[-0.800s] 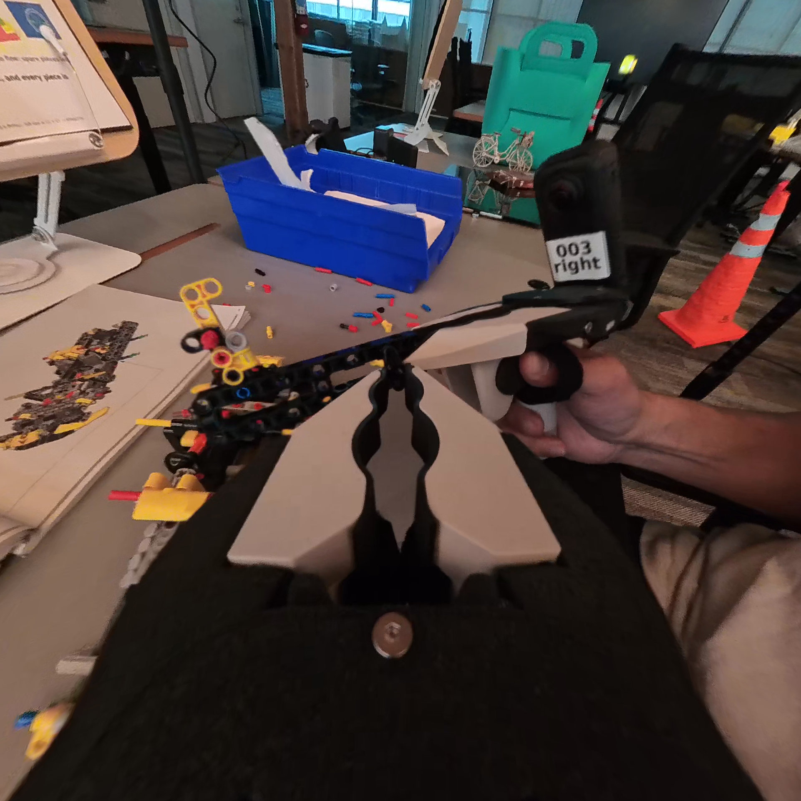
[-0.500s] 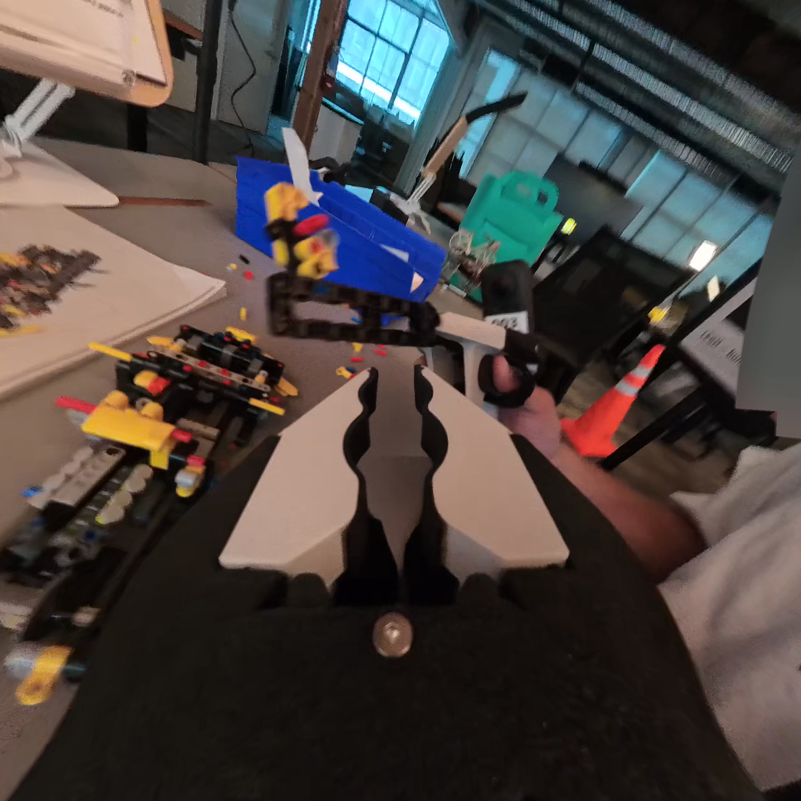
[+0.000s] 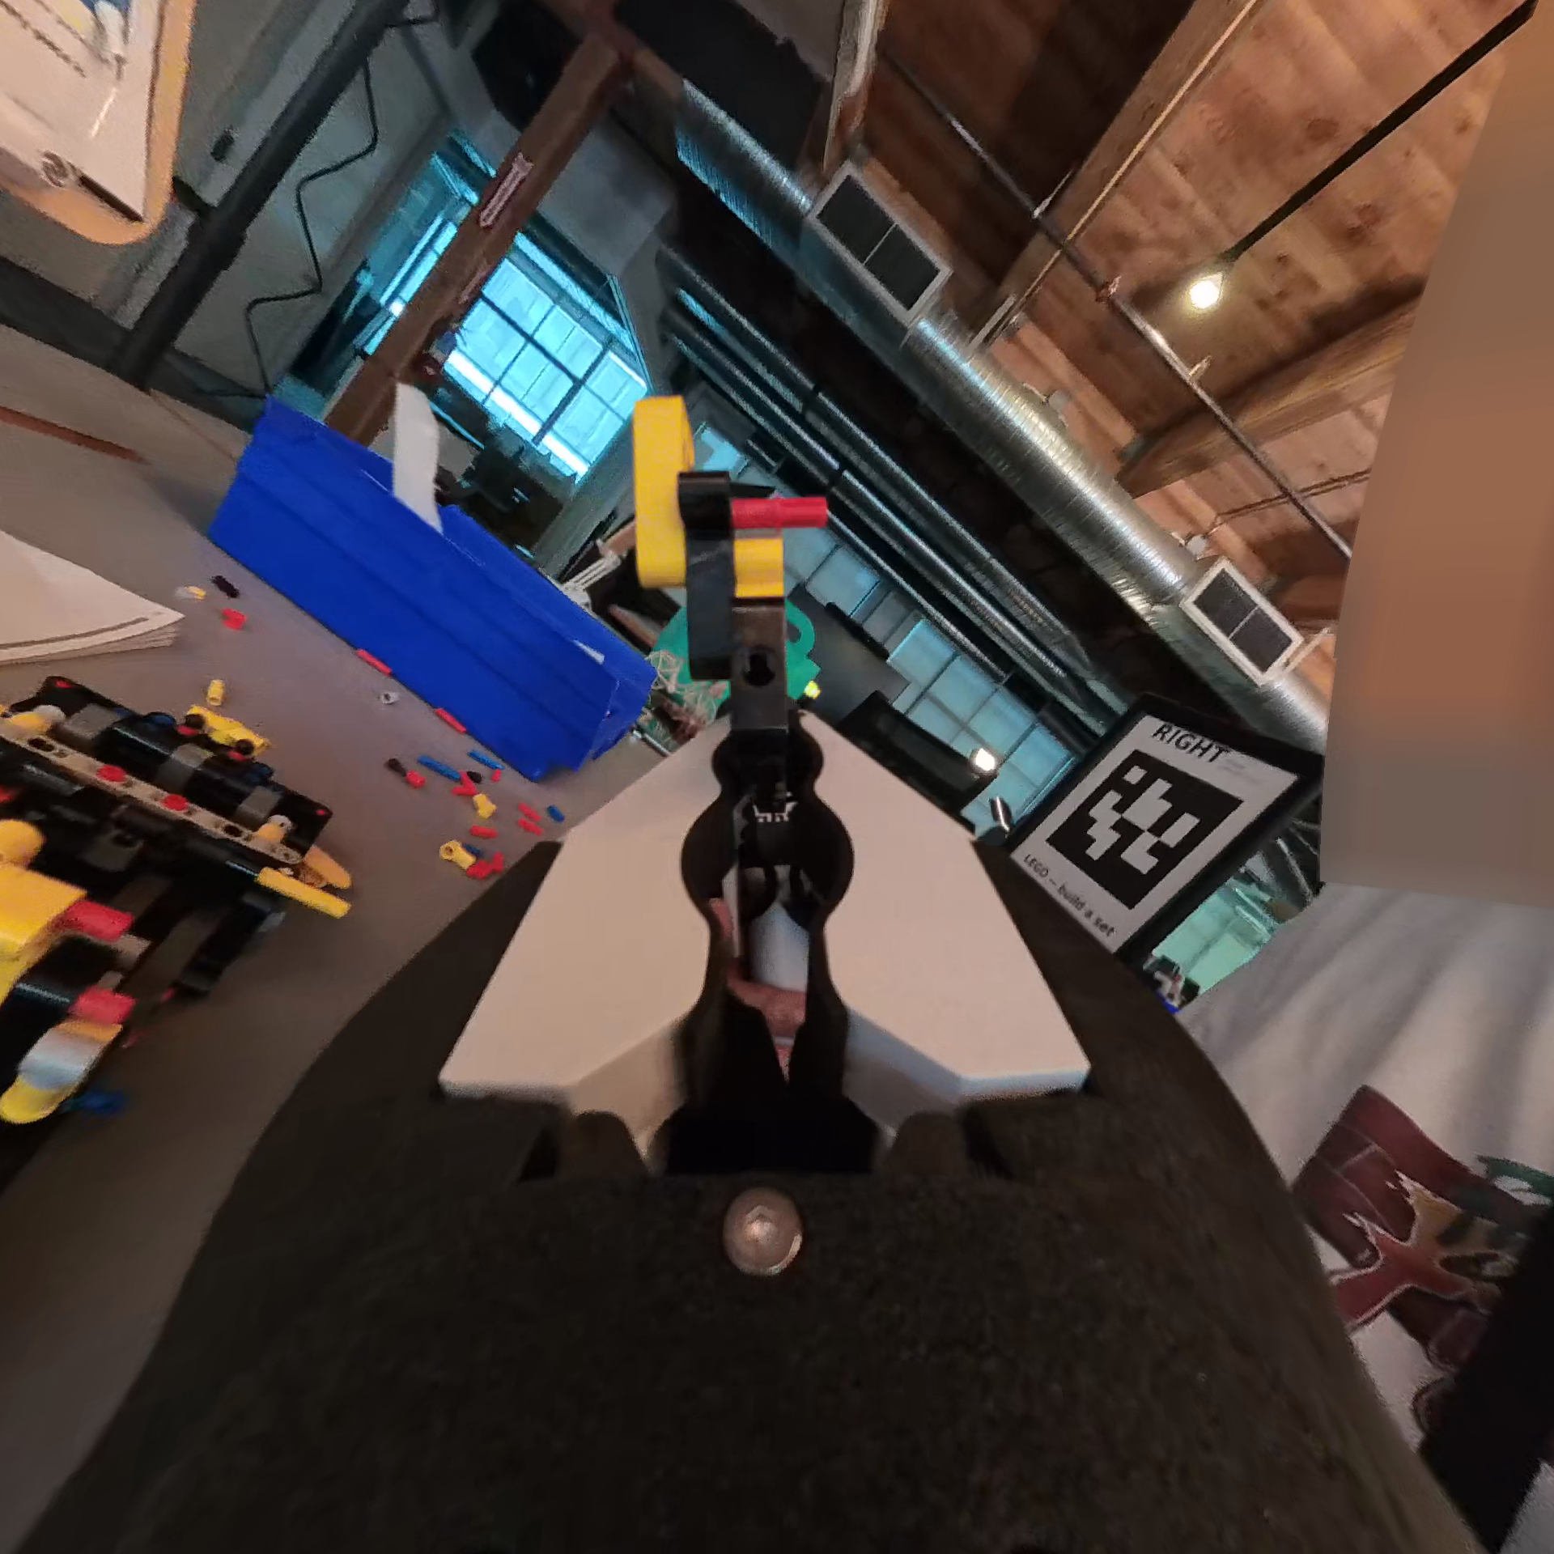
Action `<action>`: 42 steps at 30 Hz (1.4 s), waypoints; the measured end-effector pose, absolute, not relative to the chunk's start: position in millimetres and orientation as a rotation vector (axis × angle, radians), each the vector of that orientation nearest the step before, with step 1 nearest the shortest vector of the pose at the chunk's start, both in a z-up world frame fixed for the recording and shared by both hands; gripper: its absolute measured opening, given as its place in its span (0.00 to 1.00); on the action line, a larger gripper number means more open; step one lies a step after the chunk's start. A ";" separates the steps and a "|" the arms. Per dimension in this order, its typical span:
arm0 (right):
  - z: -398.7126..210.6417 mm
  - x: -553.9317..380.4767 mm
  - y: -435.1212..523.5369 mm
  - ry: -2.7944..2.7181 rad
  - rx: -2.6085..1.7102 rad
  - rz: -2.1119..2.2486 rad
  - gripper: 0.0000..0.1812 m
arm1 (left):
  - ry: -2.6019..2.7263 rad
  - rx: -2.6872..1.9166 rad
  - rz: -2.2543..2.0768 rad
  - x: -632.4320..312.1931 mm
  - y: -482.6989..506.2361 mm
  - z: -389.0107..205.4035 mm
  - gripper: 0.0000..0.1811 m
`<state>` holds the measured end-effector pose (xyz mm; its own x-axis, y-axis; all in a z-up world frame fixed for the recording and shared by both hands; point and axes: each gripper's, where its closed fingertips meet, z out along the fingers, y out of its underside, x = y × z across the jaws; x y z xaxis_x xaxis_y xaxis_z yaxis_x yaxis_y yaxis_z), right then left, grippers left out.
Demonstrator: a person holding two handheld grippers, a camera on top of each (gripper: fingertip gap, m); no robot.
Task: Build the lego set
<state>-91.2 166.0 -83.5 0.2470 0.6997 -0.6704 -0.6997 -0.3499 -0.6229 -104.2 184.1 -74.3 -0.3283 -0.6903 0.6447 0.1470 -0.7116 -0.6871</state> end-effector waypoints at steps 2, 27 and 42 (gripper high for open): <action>-80.8 -92.8 162.4 -0.019 -1.261 1.475 0.16 | 0.718 -1.376 -2.085 -105.1 184.5 -75.9 0.04; -90.1 -116.5 156.9 -0.184 -1.394 1.416 0.11 | 0.813 -1.341 -2.165 -106.0 164.9 -78.6 0.05; -127.2 -113.6 147.0 -0.841 -1.884 0.868 0.26 | 1.392 -1.332 -1.560 -109.6 159.0 -100.8 0.05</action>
